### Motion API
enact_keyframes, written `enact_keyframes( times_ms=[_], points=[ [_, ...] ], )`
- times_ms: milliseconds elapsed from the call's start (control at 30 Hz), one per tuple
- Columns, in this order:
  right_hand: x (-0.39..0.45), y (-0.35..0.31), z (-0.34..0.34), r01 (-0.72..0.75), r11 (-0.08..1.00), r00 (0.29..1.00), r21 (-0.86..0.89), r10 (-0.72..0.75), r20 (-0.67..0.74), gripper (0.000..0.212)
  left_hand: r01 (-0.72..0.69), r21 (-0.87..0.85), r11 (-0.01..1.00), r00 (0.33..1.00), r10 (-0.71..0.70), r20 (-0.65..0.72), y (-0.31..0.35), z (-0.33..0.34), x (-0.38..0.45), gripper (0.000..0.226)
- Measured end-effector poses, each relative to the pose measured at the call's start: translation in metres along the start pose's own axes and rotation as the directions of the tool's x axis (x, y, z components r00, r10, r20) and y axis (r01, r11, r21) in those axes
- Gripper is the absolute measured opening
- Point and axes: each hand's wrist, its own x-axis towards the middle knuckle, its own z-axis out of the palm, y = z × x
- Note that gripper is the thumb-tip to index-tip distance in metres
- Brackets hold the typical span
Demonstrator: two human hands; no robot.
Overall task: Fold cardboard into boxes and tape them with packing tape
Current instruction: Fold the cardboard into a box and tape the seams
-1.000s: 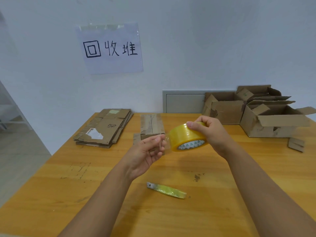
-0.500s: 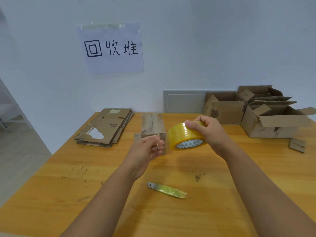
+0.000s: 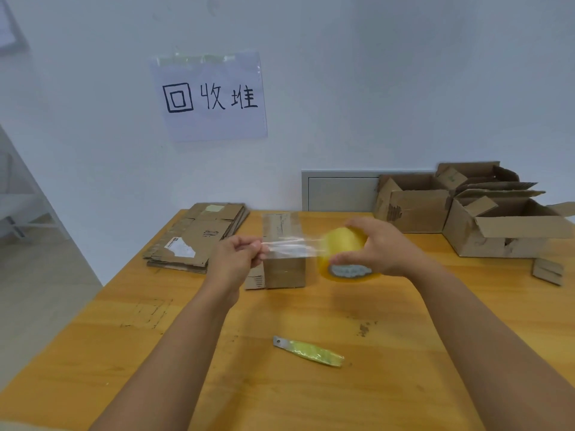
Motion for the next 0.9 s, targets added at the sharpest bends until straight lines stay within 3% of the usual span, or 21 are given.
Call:
enact_keyframes(
  times_ms=[67, 233, 367, 600, 767, 900],
  points=[
    [0.002, 0.002, -0.001, 0.009, 0.996, 1.000, -0.093, -0.007, 0.022, 0.079, -0.004, 0.053, 0.999, 1.000, 0.003, 0.021, 0.004, -0.004, 0.004, 0.011],
    [0.009, 0.001, 0.007, 0.044, 0.994, 0.997, -0.100, -0.037, 0.072, 0.065, 0.094, -0.033, 0.995, 0.996, -0.093, 0.013, 0.004, -0.004, 0.013, 0.008],
    [0.013, 0.007, 0.004, 0.066, 0.993, 0.989, -0.095, -0.053, 0.136, 0.056, 0.073, -0.034, 0.997, 0.997, -0.072, 0.030, -0.001, -0.009, 0.016, 0.010],
    [0.019, 0.025, 0.014, 0.010, 0.999, 0.982, -0.032, -0.004, 0.187, 0.057, 0.057, 0.007, 0.998, 0.998, -0.057, -0.027, -0.012, -0.001, 0.018, 0.010],
    [0.011, 0.051, 0.029, 0.019, 0.993, 0.992, 0.113, -0.033, 0.124, 0.057, -0.015, 0.036, 0.999, 1.000, 0.015, -0.021, -0.018, 0.003, 0.014, 0.007],
    [0.009, 0.068, 0.037, -0.004, 0.991, 0.999, 0.132, -0.003, 0.051, 0.055, -0.041, 0.025, 0.999, 0.999, 0.042, -0.029, -0.014, 0.008, 0.017, 0.006]
  ],
)
